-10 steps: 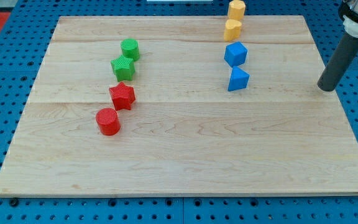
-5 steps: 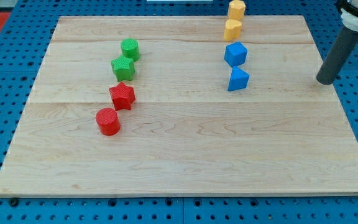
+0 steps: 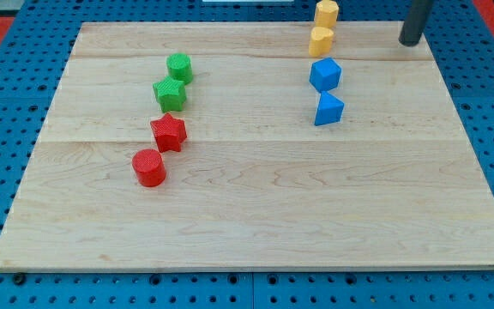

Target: Place the red circle below the blue triangle

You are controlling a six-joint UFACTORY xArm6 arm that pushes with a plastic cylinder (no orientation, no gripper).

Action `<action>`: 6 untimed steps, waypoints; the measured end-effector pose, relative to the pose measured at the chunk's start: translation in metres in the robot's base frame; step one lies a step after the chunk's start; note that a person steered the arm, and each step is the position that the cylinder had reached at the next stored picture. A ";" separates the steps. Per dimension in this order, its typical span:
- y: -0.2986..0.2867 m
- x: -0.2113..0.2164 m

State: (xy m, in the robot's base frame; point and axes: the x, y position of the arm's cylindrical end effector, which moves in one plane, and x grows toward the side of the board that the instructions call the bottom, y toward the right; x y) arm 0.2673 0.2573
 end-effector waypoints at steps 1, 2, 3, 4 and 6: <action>0.000 0.065; -0.014 0.136; -0.045 0.198; -0.074 0.234; -0.152 0.246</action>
State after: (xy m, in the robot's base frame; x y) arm 0.5135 0.1052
